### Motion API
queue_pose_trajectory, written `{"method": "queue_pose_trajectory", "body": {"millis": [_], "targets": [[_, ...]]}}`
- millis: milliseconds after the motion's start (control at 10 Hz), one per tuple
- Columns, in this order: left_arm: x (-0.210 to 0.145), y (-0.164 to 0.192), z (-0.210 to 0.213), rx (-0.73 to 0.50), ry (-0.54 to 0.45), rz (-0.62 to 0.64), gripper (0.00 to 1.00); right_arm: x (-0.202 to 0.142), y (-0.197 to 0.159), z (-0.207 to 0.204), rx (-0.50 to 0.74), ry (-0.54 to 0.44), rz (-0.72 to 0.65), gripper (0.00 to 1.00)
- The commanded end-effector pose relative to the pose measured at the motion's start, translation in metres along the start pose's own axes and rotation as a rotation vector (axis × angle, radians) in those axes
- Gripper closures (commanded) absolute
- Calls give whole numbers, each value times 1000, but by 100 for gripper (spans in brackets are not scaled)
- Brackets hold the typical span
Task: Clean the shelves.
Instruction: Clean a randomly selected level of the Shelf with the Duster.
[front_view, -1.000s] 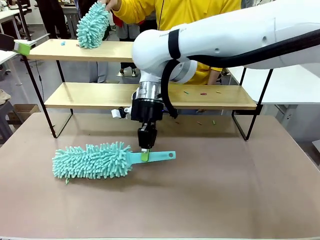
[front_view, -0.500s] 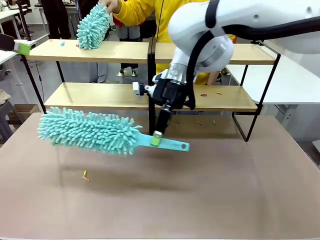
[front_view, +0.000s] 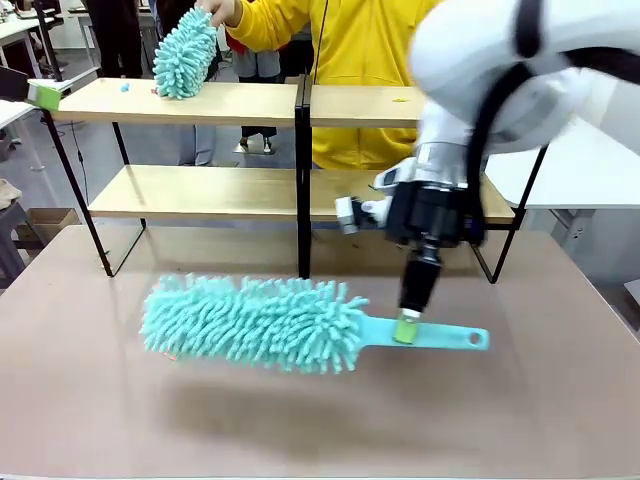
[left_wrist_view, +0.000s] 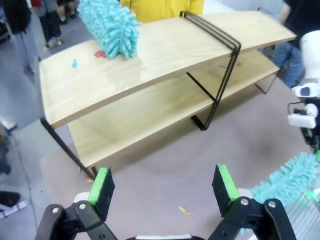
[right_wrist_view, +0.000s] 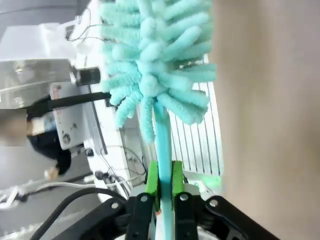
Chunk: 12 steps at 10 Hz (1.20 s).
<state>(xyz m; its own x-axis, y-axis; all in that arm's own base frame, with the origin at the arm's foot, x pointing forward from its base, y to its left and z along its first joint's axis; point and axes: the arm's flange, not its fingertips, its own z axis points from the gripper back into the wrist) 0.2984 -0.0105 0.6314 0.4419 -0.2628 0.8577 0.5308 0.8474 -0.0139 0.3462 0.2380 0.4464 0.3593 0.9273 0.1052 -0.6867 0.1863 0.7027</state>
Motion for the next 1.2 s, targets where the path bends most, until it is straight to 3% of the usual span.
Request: {"method": "queue_pose_trajectory", "body": {"millis": [0, 100, 300, 500, 600, 700, 800, 900, 1000, 1100], "targets": [[0, 1, 0, -1, -1, 0, 0, -96, 38, 2, -121, -292, -59, 100], [0, 1, 0, -1, -1, 0, 0, -143, 61, 9, -166, -428, -56, 100], [0, 1, 0, -1, -1, 0, 0, -210, 107, 30, -260, -573, -77, 100], [0, 1, 0, -1, -1, 0, 0, -248, 128, 55, -213, -543, -1, 100], [0, 1, 0, -1, -1, 0, 0, -271, 134, 68, -277, -611, -42, 100], [0, 1, 0, -1, -1, 0, 0, -267, 127, 70, -293, -734, -294, 100], [0, 1, 0, -1, -1, 0, 0, -262, 139, 60, -265, -602, -20, 100], [0, 1, 0, -1, -1, 0, 0, -262, 139, 60, -265, -602, -20, 100], [0, 1, 0, -1, -1, 0, 0, -276, 139, 67, -285, -648, -119, 88], [0, 1, 0, -1, -1, 0, 0, -259, 124, 67, -283, -632, -38, 88]]}}
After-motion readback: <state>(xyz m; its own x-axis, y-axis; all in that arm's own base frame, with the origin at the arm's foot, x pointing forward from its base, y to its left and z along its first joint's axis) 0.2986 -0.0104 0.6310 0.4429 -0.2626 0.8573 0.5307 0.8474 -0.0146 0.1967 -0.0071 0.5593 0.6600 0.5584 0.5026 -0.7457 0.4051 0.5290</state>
